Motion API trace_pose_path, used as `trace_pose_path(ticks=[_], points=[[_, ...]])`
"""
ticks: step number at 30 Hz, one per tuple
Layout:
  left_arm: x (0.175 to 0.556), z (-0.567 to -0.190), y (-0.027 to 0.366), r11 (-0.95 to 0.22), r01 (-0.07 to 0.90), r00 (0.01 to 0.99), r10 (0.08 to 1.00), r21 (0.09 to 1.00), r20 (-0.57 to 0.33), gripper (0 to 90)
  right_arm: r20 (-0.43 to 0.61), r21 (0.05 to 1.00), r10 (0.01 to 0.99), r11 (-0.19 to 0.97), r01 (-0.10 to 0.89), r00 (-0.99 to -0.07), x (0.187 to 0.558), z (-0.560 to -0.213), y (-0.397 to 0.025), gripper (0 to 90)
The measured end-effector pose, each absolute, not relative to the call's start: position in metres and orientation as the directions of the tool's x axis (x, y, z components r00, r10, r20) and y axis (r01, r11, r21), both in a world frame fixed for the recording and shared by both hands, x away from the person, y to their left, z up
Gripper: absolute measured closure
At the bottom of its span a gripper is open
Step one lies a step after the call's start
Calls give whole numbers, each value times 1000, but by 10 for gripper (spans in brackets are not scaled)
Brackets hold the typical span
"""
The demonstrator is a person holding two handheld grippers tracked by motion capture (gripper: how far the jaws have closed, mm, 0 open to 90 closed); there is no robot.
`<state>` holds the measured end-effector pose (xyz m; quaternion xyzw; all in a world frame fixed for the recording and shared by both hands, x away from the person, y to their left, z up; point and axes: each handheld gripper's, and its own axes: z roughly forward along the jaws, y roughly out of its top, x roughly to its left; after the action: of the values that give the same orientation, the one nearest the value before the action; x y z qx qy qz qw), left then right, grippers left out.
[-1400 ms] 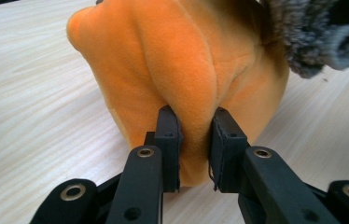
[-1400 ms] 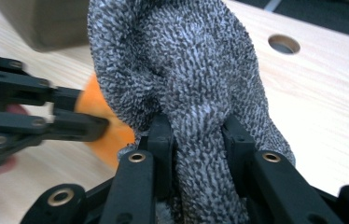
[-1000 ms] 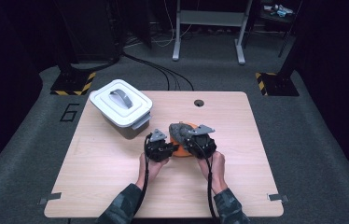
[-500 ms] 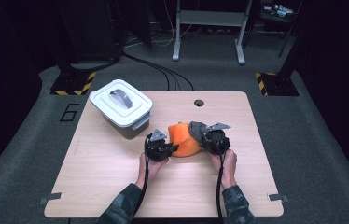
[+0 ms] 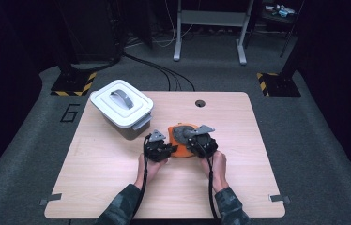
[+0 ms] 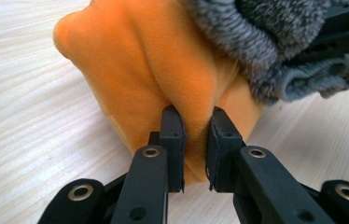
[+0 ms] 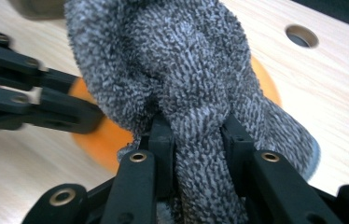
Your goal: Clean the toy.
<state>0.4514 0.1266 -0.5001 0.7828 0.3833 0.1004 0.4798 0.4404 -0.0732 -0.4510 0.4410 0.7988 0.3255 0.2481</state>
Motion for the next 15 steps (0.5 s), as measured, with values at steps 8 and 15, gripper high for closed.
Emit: trace_pose_path(ticks=[8,15], points=[[454,-499,123,-260,488,694,695,833,-189,786,-69,718,902,341,607,-426,450,-459,-108,705],[452,-482,122,-326,445,680,729,834,-78,545,-81,725,899,350,594,-431,451,-457,-99,708]])
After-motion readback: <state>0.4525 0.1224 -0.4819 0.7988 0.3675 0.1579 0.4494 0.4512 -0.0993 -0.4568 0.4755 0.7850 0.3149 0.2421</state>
